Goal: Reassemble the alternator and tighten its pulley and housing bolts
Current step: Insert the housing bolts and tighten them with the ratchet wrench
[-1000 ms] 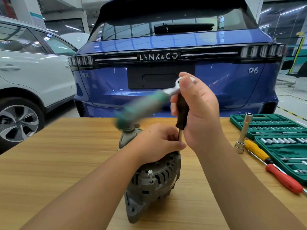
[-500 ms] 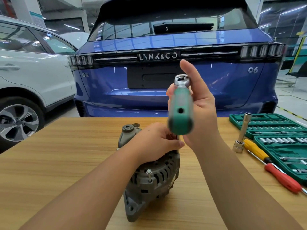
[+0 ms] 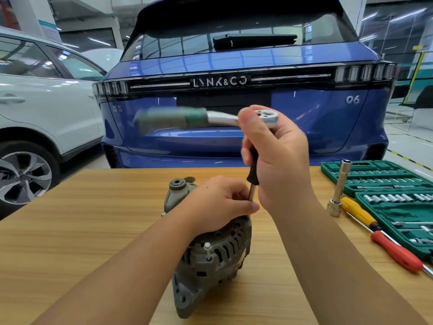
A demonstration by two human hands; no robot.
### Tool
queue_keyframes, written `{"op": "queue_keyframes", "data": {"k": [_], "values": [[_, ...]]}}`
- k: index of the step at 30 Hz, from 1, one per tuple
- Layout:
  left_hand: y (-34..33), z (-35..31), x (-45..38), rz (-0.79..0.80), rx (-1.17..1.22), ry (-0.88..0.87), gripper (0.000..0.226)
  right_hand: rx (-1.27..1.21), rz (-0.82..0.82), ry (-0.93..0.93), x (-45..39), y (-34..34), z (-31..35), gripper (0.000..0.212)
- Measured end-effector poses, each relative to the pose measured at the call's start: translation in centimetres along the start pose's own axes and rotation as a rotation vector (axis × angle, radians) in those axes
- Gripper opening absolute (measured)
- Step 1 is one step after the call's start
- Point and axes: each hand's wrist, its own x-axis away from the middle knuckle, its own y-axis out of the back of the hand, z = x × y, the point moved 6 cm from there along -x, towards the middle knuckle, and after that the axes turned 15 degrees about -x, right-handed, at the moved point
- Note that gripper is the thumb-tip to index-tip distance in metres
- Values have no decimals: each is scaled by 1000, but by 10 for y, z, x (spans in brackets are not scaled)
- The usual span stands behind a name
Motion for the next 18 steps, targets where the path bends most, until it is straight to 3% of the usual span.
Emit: {"op": "queue_keyframes", "data": {"k": [4, 7, 9, 13, 16, 18], "values": [[1, -3, 1, 6, -20, -14, 12, 2, -57, -33, -3, 9, -1, 5], [2, -1, 1, -8, -25, 9, 12, -121, 77, -82, -6, 5, -4, 32], [2, -2, 1, -10, -6, 12, 11, -68, 143, 34, -5, 1, -2, 43], [4, -4, 2, -20, -3, 10, 8, 3, 166, 178, -4, 0, -6, 49], [4, -2, 3, -26, -5, 16, 9, -118, 241, 125, -8, 1, -10, 54], [3, -1, 3, -18, 1, 24, 12, -223, 308, 11, -13, 1, -11, 46]]}}
